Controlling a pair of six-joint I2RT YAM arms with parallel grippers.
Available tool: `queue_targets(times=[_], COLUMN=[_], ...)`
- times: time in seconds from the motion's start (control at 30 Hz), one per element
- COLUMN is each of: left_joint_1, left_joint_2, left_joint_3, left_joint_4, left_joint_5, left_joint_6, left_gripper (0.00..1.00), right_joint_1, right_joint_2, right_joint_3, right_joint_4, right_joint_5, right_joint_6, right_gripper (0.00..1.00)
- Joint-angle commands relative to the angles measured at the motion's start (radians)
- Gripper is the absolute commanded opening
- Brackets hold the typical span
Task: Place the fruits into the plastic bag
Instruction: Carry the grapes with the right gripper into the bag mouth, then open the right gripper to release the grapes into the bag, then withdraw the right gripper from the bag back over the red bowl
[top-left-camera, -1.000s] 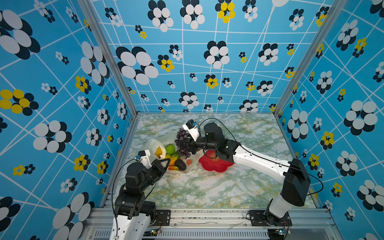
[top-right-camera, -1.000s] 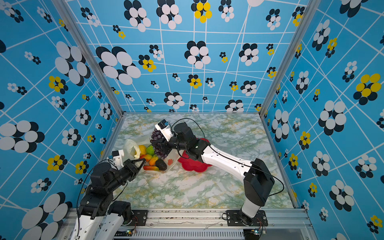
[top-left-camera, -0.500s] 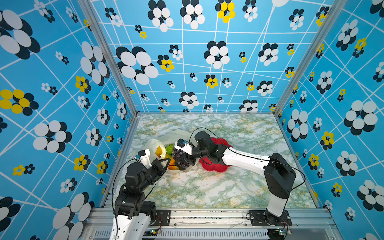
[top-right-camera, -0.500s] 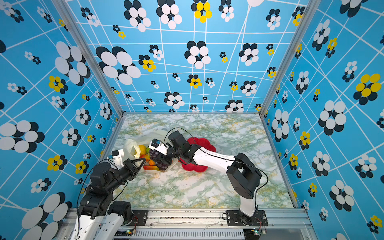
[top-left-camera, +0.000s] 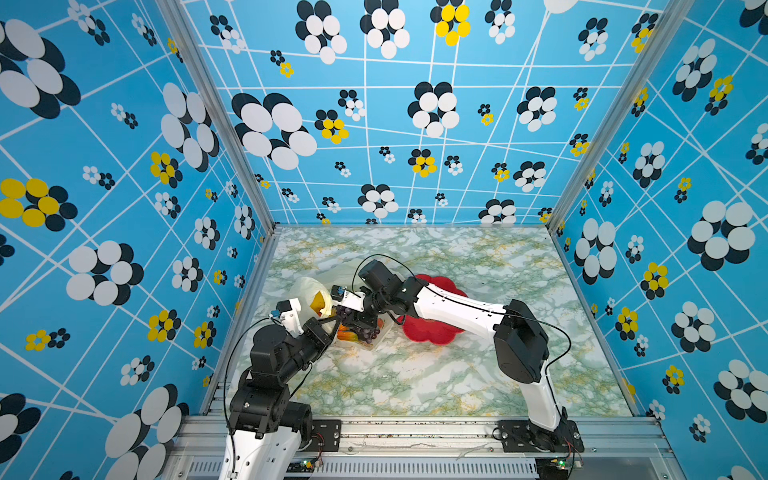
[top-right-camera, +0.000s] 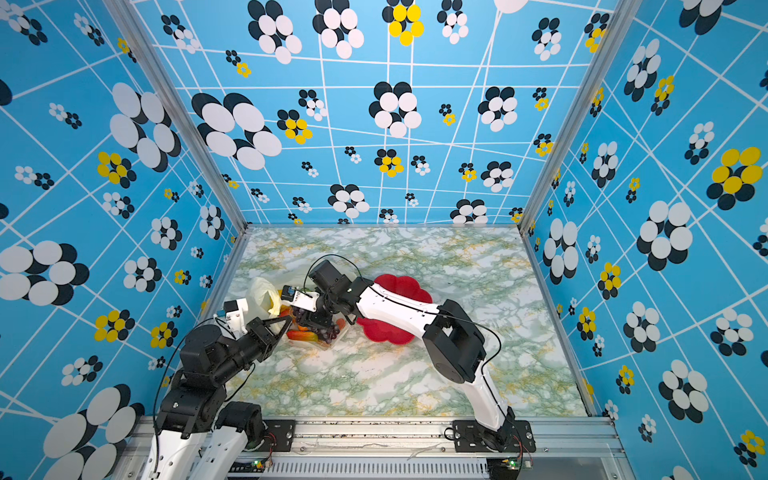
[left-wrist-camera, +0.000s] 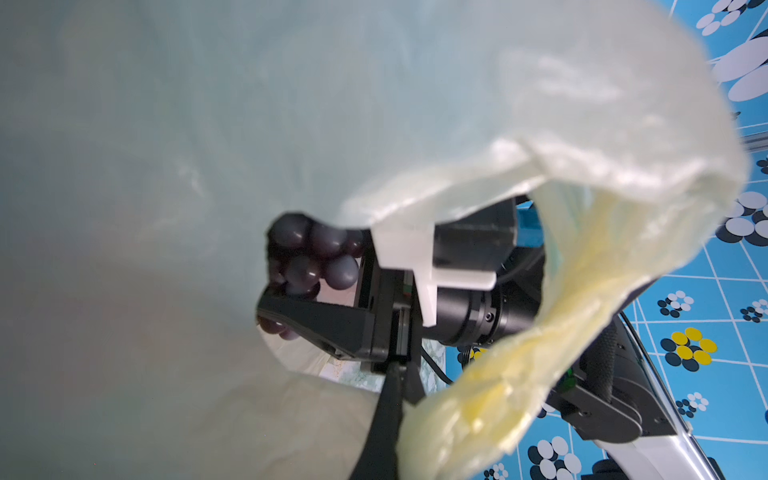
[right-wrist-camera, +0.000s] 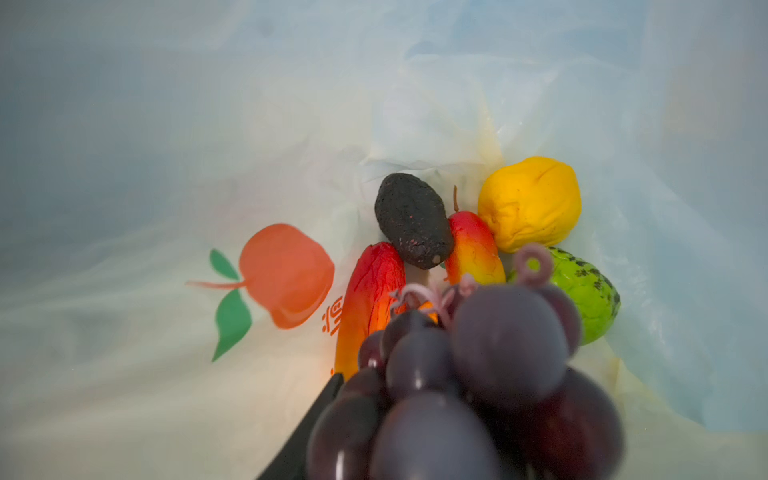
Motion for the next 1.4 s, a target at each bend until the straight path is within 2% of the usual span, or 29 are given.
queue_targets(times=[0.0,0.17,0.2,0.23,0.27,0.57,0.9,1.37], left_joint_1=[0.007,0.008,0.007,0.007,0.007,0.007,0.007,0.007], left_joint_2=[-0.006,0.012,0.014,0.017,0.019,0.014,-0.004,-0.011], left_joint_3=[0.01,0.012,0.011,0.009,0.009,0.006,-0.002,-0.007], left_joint_4=[0.018,0.024,0.027,0.027,0.028,0.003,0.001,-0.001], left_joint_5=[0.021,0.023,0.023,0.023,0.023,0.018,0.009,0.008], left_joint_6=[0.005,0.011,0.011,0.011,0.011,0.026,0.017,0.012], left_gripper=[0.0,0.0,0.0,0.0,0.0,0.0,0.0,0.0], right_joint_1=[-0.002,-0.003,-0.003,-0.004,-0.008,-0.018,-0.018,-0.019], right_joint_2=[0.035,0.023,0.017,0.008,-0.003,-0.147,-0.284,-0.551], right_joint_3=[0.063,0.058,0.053,0.047,0.039,-0.096,-0.235,-0.38], right_joint_4=[-0.082,-0.047,-0.041,-0.03,-0.017,0.144,0.197,0.299], right_joint_5=[0.05,0.078,0.081,0.085,0.086,0.066,0.105,0.261], right_joint_6=[0.05,0.096,0.104,0.116,0.129,0.232,0.262,0.411], right_gripper=[0.6,0.8,0.85,0.97,0.99,0.99,0.99,0.99])
